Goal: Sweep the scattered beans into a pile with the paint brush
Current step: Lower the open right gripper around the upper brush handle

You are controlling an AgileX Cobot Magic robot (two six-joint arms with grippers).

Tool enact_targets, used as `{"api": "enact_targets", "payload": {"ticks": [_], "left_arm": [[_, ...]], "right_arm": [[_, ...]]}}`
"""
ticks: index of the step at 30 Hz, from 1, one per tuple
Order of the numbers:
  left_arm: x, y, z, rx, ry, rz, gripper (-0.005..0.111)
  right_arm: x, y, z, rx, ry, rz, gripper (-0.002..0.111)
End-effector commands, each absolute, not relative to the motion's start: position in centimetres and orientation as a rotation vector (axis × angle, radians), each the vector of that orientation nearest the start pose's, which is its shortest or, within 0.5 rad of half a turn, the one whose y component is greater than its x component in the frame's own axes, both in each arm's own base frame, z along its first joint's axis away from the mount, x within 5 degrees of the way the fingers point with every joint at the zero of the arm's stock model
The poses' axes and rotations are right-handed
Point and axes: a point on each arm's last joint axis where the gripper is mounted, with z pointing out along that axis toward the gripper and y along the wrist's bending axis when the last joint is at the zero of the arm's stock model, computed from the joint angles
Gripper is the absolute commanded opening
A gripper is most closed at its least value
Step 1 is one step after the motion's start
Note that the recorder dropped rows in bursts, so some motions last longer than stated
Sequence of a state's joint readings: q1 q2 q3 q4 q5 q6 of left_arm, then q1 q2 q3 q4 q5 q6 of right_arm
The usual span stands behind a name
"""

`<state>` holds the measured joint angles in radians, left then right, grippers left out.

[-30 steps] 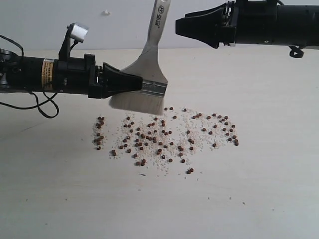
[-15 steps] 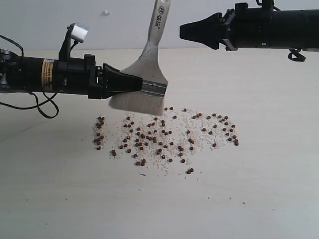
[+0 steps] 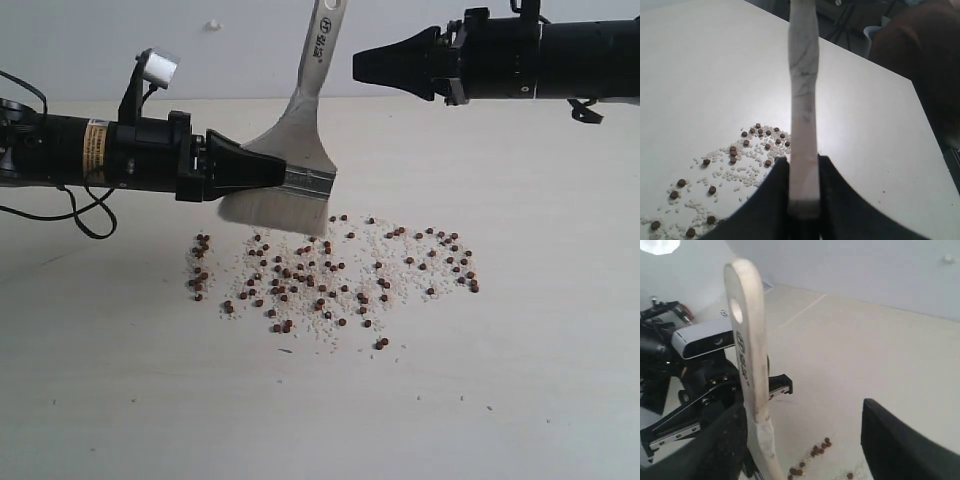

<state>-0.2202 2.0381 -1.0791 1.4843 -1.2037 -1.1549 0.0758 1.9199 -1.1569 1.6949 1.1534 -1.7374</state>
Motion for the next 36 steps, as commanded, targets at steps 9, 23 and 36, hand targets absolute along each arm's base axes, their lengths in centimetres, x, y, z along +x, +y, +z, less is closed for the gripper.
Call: {"api": "enact_targets", "payload": {"ticks": [9, 23, 36], "left_arm": [[34.0, -16.3, 16.3, 1.005, 1.728, -1.337, 0.000], [34.1, -16.3, 16.5, 0.978, 1.720, -1.336, 0.000], [34.1, -16.3, 16.5, 0.977, 1.721, -1.337, 0.000]], "right_arm": [[41.2, 10.8, 19.4, -0.664, 1.750, 1.316, 0.061], [41.4, 10.9, 19.5, -0.440, 1.859, 1.483, 0.061], [40.5, 13.6, 19.8, -0.721, 1.713, 1.350, 0.061]]}}
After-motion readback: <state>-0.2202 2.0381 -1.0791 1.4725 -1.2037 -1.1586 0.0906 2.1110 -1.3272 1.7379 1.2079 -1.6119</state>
